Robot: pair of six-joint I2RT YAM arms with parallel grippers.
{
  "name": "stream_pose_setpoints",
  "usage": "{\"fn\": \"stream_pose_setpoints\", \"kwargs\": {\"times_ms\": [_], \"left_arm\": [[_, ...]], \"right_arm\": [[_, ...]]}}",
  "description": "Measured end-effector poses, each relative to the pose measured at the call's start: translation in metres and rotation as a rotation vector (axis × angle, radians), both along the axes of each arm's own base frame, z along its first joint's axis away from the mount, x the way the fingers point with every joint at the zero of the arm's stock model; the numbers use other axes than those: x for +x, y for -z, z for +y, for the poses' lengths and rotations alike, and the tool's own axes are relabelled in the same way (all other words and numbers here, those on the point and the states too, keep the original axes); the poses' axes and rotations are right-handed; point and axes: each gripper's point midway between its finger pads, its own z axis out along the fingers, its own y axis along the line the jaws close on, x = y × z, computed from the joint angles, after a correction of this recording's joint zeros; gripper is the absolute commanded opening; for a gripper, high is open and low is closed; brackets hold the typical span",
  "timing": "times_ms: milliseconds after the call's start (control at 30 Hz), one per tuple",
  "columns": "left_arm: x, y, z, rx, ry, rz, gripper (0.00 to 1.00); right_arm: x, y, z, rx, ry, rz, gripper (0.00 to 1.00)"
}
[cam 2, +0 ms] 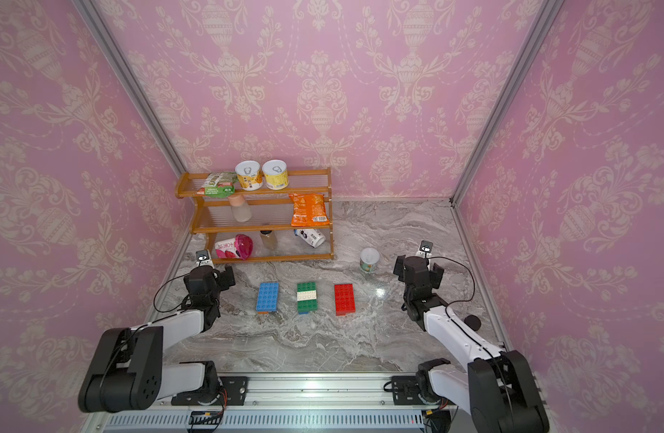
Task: Assemble a rectangle with lego
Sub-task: Reset both arms
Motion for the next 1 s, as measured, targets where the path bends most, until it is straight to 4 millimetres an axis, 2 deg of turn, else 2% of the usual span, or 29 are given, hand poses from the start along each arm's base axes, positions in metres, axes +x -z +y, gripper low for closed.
{"fn": "stream_pose_setpoints", "kwargs": {"times_ms": [167, 367, 500, 633, 800, 1000], "left_arm": [[0.007, -0.004, -0.008, -0.007, 0.053, -0.028, 0.99], [0.008, -0.012, -0.014, -0.006, 0.089, -0.075, 0.99], [0.005, -0.011, -0.012, -0.006, 0.085, -0.075, 0.99], [0.005, -0.01, -0.012, -0.007, 0.086, -0.073, 0.99], [0.006, -0.01, -0.014, -0.012, 0.097, -0.073, 0.99], [0.006, -0.008, -0.016, -0.019, 0.108, -0.068, 0.99]], "right_arm": [[-0.001, 0.007, -0.001, -0.037, -0.015, -0.066, 1.0], [0.009, 0.0, -0.002, -0.091, -0.032, -0.11, 1.0], [0.016, 0.012, 0.002, -0.119, -0.074, -0.079, 1.0], [0.018, 0.017, 0.002, -0.109, -0.105, -0.12, 1.0], [0.012, 0.047, 0.004, -0.097, -0.147, -0.089, 1.0], [0.018, 0.037, 0.014, -0.073, -0.214, -0.144, 1.0]]}}
